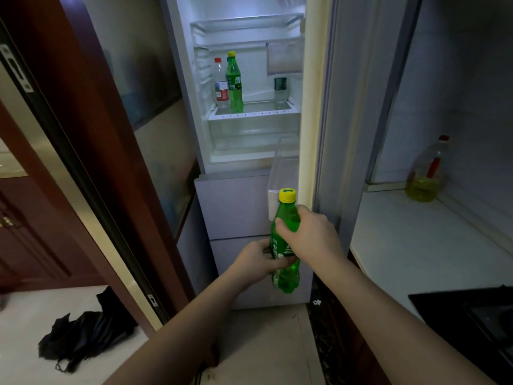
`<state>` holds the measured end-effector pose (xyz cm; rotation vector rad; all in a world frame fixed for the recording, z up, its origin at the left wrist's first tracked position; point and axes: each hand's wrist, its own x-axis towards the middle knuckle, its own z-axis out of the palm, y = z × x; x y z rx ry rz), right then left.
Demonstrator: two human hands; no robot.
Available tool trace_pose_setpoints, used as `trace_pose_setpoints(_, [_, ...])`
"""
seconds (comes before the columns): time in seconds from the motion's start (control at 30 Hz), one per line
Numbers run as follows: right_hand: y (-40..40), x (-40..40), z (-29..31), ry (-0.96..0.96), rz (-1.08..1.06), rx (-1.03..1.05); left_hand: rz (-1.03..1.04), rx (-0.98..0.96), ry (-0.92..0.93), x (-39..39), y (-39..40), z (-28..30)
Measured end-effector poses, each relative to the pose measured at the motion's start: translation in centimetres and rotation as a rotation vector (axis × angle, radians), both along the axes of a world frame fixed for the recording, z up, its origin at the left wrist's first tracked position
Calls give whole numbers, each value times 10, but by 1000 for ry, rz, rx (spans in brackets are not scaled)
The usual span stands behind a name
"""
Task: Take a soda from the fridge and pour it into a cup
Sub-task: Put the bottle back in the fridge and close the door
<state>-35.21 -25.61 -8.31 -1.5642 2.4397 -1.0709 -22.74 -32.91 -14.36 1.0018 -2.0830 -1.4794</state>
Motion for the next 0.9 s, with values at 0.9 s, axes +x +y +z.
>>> trace_pose_setpoints(0.9, [-88,-59,45,52,95,-109,153,-136,73,-73,-82,44])
